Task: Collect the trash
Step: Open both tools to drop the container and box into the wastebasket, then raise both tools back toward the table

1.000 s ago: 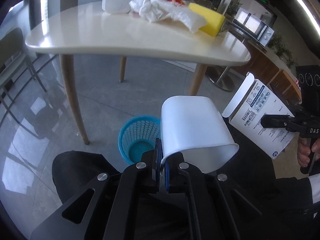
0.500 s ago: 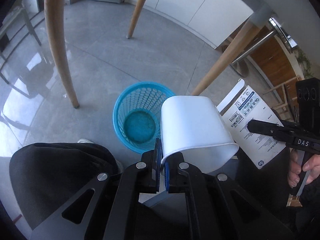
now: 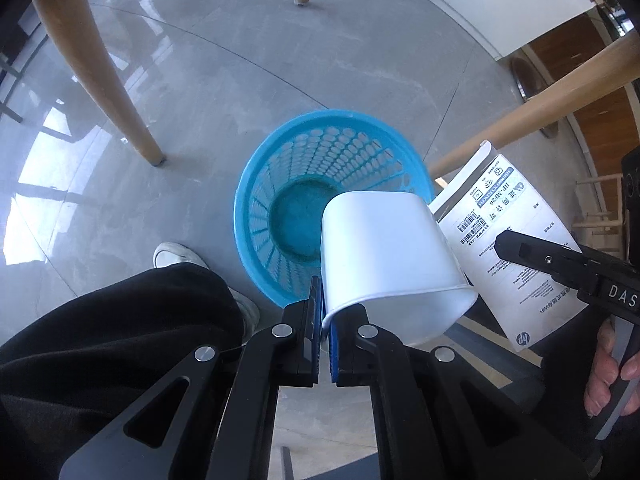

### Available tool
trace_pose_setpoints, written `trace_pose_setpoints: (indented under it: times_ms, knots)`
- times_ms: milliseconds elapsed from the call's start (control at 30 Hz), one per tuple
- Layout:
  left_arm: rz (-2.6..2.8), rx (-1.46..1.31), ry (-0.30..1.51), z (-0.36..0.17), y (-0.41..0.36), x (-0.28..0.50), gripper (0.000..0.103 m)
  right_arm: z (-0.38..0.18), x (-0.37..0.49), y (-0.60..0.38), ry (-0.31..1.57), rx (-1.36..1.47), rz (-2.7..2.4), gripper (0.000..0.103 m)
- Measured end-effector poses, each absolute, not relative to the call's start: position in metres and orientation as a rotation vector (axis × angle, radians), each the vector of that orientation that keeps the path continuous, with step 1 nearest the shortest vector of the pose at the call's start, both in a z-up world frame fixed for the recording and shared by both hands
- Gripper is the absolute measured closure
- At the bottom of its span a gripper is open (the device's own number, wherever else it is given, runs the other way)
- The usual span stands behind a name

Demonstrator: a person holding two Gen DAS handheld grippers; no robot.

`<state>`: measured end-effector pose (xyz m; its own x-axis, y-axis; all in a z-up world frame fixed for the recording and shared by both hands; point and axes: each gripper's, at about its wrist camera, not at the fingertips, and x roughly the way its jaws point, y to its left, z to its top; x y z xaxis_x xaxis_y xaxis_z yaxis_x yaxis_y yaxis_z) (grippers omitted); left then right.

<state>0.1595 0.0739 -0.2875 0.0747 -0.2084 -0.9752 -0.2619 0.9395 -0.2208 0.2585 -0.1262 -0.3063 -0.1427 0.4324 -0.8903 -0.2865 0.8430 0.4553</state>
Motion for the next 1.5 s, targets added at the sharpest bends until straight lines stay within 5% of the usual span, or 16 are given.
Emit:
trace_pose_setpoints:
  times_ms: [467, 533, 567, 600, 633, 800, 1500]
  knots:
    - [0.048, -0.359, 1.556, -0.323, 0.072, 0.179, 0.1, -0.33, 0.27, -0.113, 1.629, 0.08, 0.578, 0.072]
    - [0.057, -0.361, 1.553, -0.324, 0.073, 0.179, 0.089, -0.331, 0.273, -0.113, 1.631, 0.077, 0.57, 0.064]
    - [0.064, -0.367, 1.552, -0.323, 0.074, 0.179, 0.062, -0.331, 0.273, -0.113, 1.634, 0.078, 0.567, 0.056]
    - [0.069, -0.373, 1.547, -0.323, 0.074, 0.179, 0.03, -0.33, 0.273, -0.113, 1.633, 0.074, 0.562, 0.035]
    - [0.076, -0.372, 1.538, -0.322, 0.074, 0.179, 0.022, -0.329, 0.275, -0.114, 1.625, 0.069, 0.553, 0.018]
    - [0.105, -0.365, 1.546, -0.324, 0.075, 0.179, 0.007, -0.323, 0.276, -0.116, 1.595, 0.07, 0.536, 0.01]
    - [0.078, -0.402, 1.513, -0.291, 0.081, 0.157, 0.006, -0.286, 0.243, -0.133, 1.546, 0.056, 0.554, 0.009]
